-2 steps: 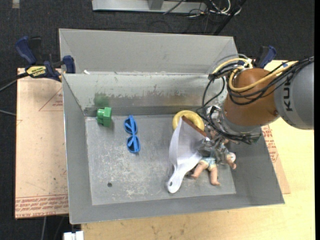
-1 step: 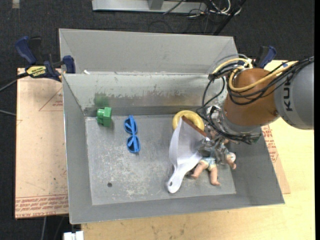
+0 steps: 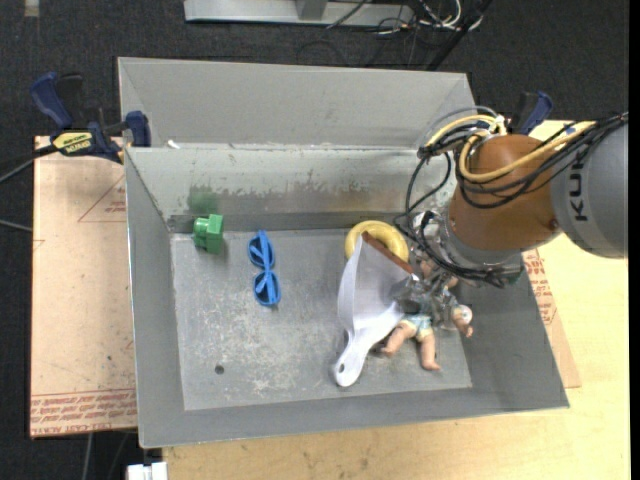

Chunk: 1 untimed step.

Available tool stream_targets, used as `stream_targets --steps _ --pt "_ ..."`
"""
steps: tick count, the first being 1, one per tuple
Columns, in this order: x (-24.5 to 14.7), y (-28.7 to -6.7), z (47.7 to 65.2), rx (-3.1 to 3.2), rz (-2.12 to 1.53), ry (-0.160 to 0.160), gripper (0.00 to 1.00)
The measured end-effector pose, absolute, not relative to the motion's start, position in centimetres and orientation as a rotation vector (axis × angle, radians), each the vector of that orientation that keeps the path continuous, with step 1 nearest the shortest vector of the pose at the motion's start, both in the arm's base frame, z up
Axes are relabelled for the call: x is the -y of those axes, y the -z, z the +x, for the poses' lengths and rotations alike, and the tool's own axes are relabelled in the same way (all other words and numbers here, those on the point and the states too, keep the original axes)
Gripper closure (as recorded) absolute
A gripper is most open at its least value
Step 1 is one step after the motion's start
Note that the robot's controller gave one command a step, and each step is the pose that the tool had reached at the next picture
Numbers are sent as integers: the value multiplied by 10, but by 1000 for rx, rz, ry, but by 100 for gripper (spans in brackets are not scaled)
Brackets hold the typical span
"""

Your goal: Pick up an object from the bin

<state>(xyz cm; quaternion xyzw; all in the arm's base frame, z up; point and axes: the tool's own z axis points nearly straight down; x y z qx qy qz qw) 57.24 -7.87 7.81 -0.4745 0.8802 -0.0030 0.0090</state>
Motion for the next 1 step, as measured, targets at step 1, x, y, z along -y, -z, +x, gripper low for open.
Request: stream_targets --steps 1 --pt "79 -84 573 -2748 -1480 12 100"
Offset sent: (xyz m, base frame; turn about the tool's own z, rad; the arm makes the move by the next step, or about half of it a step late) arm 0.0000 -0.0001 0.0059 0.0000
